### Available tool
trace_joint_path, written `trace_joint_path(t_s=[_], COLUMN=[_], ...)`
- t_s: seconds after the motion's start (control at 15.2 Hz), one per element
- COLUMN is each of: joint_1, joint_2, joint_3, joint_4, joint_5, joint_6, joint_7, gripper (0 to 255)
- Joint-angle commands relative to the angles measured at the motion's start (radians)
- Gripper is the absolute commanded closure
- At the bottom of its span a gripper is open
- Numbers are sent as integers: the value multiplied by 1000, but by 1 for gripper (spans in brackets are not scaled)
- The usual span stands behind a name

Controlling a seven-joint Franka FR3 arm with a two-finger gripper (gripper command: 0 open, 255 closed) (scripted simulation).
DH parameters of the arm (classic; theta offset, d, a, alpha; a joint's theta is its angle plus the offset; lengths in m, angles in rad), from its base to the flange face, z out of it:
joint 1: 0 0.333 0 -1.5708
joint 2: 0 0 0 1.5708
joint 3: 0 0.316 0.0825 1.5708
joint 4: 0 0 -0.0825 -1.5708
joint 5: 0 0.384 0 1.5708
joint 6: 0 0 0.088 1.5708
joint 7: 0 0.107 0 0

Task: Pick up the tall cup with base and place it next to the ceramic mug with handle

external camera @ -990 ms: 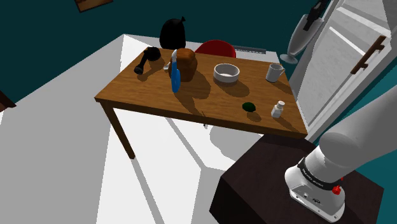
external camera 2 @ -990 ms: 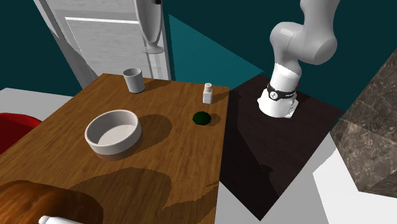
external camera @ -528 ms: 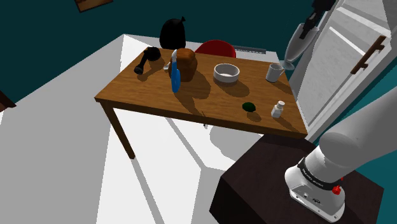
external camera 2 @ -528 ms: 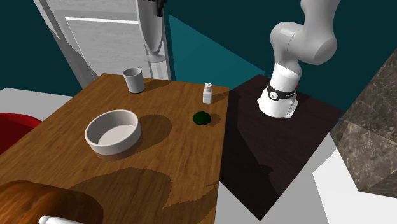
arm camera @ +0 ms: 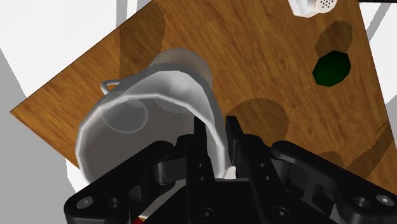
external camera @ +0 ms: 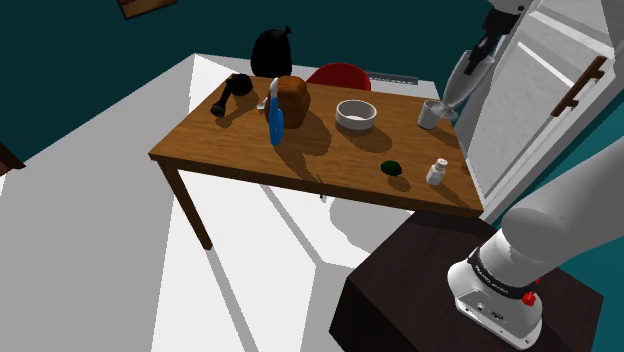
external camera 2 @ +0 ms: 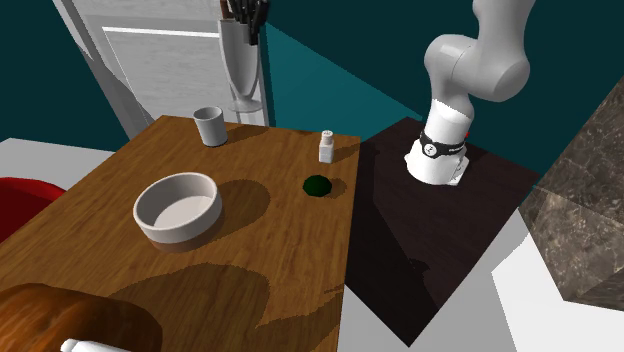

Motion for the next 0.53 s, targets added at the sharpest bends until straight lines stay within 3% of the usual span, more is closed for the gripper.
trace_joint_path(t_s=[0.0, 0.46], joint_1=[-1, -3], joint_2=[1, 14], joint_3=[-2, -7], joint_4=[-26, -107], joint_5=[1, 8], joint_6=[28, 121], joint_7=[-4, -15], gripper=[255, 255])
